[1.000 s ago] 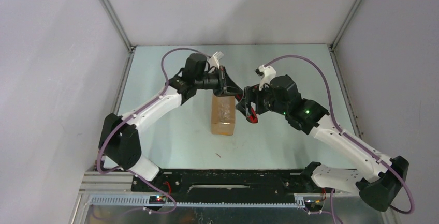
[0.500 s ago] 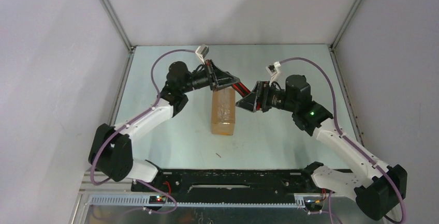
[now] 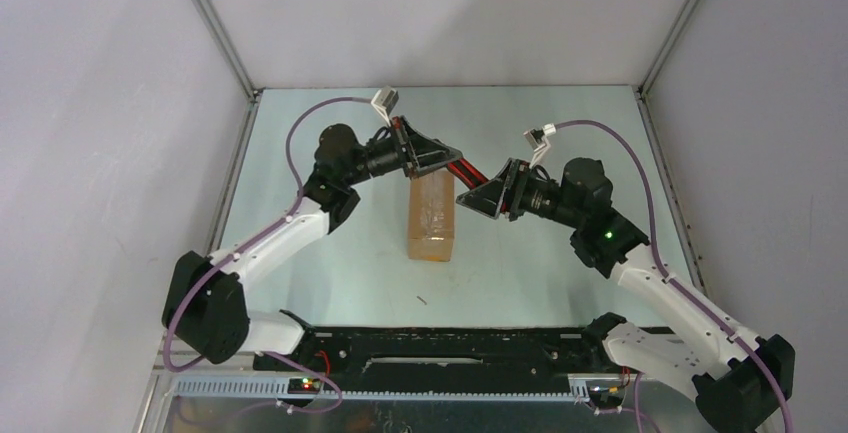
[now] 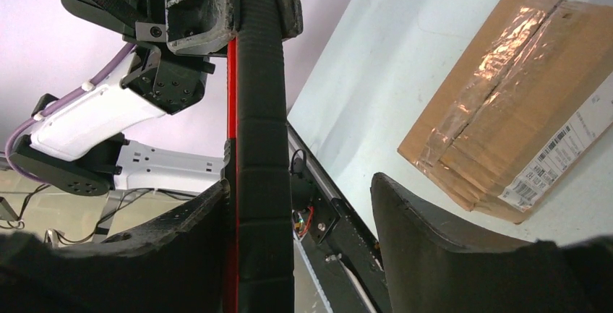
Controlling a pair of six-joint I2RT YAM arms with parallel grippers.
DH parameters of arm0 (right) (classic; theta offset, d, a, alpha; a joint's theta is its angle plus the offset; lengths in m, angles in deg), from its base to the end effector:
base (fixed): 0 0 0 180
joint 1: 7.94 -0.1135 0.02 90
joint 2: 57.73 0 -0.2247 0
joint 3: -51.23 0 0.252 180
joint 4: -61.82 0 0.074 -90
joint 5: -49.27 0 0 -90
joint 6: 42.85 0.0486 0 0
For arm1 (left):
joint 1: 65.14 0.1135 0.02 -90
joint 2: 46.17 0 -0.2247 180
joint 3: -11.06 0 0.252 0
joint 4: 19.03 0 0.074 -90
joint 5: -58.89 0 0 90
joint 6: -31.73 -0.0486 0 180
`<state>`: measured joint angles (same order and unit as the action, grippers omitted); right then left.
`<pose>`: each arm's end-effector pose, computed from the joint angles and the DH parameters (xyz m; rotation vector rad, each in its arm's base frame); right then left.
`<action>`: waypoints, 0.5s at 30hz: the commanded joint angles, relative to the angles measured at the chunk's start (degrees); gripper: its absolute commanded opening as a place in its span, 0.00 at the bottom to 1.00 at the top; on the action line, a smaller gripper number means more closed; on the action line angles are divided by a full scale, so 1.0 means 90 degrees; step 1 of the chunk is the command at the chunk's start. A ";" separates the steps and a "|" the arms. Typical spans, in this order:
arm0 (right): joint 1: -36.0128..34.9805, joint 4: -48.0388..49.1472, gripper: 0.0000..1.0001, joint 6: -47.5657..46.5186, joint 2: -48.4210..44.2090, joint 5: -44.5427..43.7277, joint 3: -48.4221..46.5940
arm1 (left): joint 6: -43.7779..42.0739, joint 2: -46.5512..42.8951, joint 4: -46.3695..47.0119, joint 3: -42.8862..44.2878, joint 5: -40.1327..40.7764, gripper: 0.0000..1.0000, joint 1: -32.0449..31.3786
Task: Unpack the express box
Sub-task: Pick up the knife at the center of the board.
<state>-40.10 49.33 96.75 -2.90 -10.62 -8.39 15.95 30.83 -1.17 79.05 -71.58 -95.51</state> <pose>0.2043 0.1573 0.3027 -0.1519 1.9266 1.4586 0.2670 -0.1930 0.3100 0.0429 1.8012 -1.9021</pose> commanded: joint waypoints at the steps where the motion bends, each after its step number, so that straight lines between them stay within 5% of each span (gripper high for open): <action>1: 0.0116 0.0219 0.04 0.0130 -0.0194 -0.0329 -0.0062 | -0.0910 -0.0329 -0.0693 0.0103 0.0239 0.00 0.0103; 5: 0.0184 0.0239 0.00 0.0067 -0.0246 -0.0214 -0.0062 | -0.1092 -0.0394 -0.0944 0.0133 0.0273 0.00 0.0121; 6: 0.0176 0.0277 0.11 0.0072 -0.0251 -0.0170 -0.0062 | -0.1086 -0.0399 -0.0947 0.0130 0.0280 0.00 0.0130; 8: 0.0184 0.0288 0.47 0.0146 -0.0278 -0.0145 -0.0062 | -0.0999 -0.0391 -0.0867 0.0098 0.0293 0.00 0.0164; 10: 0.0176 0.0341 0.65 0.0202 -0.0299 -0.0104 -0.0061 | -0.0786 -0.0408 -0.0613 0.0012 0.0301 0.00 0.0223; 15: 0.0273 0.0269 0.78 0.0333 -0.0408 -0.0042 -0.0048 | -0.0678 -0.0451 -0.0496 -0.0025 0.0257 0.00 0.0357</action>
<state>-38.76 49.46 98.21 -3.97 -10.56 -8.22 12.17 28.70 -6.85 79.05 -70.16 -94.06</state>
